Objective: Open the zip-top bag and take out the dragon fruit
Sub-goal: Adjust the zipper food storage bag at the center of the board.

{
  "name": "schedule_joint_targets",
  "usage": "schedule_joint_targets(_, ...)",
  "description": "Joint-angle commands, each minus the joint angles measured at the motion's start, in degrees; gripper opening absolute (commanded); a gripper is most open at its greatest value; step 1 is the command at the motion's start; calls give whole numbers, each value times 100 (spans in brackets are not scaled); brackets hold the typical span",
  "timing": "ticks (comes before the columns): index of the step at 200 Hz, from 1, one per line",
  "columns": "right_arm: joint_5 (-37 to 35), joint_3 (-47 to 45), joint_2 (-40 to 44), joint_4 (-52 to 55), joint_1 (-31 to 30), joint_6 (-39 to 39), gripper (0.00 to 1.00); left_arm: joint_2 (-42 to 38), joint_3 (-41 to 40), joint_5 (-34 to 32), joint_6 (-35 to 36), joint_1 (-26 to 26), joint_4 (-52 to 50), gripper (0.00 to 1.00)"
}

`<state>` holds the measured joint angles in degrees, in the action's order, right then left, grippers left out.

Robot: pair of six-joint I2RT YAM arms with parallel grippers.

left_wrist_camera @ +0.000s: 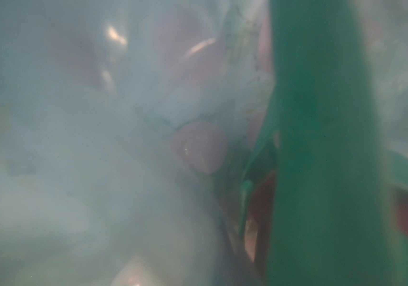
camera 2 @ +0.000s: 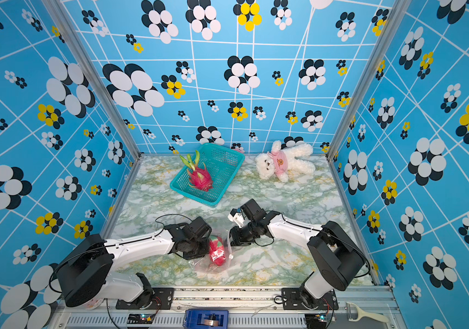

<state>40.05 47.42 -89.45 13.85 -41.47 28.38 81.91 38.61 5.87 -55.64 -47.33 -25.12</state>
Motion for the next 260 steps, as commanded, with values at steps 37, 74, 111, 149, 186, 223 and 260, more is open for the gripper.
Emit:
schedule_joint_targets(37,375,-241,524,-556,-133,144,74,570,545,64,487,75,-63,0)
schedule_joint_targets(74,-413,-264,719,216,-83,22,74,78,622,-29,578,207,-414,0)
schedule_joint_targets(111,-114,-1203,1684,-580,473,702,74,-948,290,13,491,480,-474,0)
schedule_joint_targets(149,174,-1527,1992,-1385,607,1142,71,-1255,-74,190,364,593,-264,0)
schedule_joint_targets(186,411,-1024,1111,-982,349,776,69,-895,-102,213,216,393,138,0)
schedule_joint_targets(223,330,-985,733,-1000,-128,788,71,-159,171,163,89,-97,538,0)
schedule_joint_targets(260,206,-768,389,-1073,-297,818,77,370,366,100,-102,-385,948,0)
